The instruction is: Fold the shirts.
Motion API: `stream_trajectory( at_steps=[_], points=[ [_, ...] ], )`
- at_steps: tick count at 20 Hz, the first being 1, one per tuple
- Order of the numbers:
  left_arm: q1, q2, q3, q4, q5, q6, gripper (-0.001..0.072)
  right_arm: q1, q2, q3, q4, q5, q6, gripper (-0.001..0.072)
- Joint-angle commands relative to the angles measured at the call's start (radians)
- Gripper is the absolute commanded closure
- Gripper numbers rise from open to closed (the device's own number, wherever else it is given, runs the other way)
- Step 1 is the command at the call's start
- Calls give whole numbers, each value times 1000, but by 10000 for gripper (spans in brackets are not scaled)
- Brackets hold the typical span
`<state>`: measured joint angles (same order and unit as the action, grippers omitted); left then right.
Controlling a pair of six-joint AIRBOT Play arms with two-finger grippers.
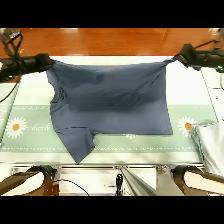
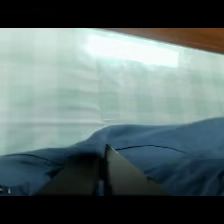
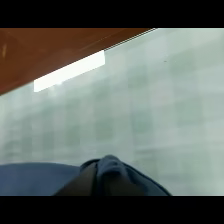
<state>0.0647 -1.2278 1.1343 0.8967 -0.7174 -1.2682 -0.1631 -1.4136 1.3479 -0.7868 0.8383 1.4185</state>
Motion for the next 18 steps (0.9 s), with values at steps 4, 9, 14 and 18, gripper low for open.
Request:
stream_trajectory(
  at_steps=[4,9,14,18],
  points=[
    [70,-64,37,47,-208,-6,3,-72,-190,149,131,170,-10,87],
    [372,-59,-8,191,-603,-64,4,-283,-79,96,-272,589,-33,87],
    [520,-5,-397,103,-644,8,5,-420,241,-487,-97,338,-145,88],
    [542,14,-542,7,-585,94,4,-429,436,-770,56,304,-251,88]
  ],
)
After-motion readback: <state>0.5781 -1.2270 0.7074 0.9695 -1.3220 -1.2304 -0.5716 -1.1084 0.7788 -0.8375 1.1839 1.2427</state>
